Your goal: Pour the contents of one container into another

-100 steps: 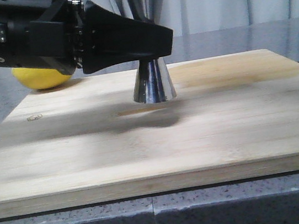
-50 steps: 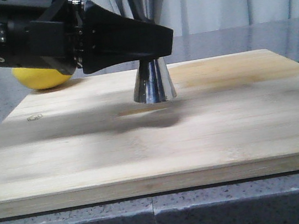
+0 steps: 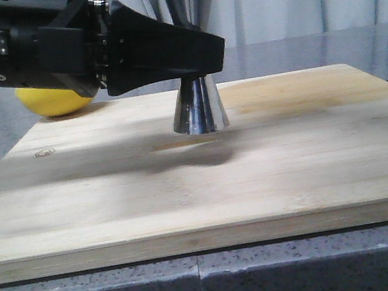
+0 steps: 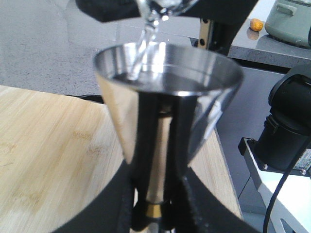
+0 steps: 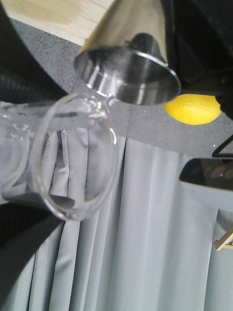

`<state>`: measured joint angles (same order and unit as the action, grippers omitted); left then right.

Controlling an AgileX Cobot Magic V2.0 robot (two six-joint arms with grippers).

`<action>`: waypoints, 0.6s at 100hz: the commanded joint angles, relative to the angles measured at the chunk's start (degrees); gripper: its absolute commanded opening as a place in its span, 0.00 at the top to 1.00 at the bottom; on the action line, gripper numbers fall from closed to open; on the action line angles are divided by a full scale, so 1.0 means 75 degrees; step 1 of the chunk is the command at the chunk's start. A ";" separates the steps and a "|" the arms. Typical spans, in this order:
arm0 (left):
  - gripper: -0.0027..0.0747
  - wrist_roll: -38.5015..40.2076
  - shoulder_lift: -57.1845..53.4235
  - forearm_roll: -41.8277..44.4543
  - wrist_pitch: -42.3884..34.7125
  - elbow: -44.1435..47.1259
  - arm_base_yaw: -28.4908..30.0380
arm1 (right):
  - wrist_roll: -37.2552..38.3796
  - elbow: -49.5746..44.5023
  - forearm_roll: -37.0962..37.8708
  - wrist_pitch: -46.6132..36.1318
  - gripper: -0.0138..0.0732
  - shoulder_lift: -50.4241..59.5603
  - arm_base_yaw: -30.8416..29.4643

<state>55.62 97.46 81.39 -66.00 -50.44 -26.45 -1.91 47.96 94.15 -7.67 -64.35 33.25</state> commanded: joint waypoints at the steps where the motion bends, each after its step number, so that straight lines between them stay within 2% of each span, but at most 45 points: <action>1: 0.99 0.0078 -0.0364 -0.0277 -0.0691 -0.0218 0.0007 | -0.0028 0.0273 -0.0006 0.0032 0.62 0.0120 0.0035; 38: 0.99 0.0078 -0.0364 -0.0277 -0.0691 -0.0218 0.0007 | -0.0028 0.0273 -0.0006 0.0032 0.62 0.0120 0.0035; 60: 0.99 0.0078 -0.0364 -0.0277 -0.0691 -0.0218 0.0007 | 0.0603 0.0285 -0.0245 0.0136 0.62 0.0120 0.0035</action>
<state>55.62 97.46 81.39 -66.00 -50.44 -26.45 0.32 47.96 93.62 -7.79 -64.35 33.25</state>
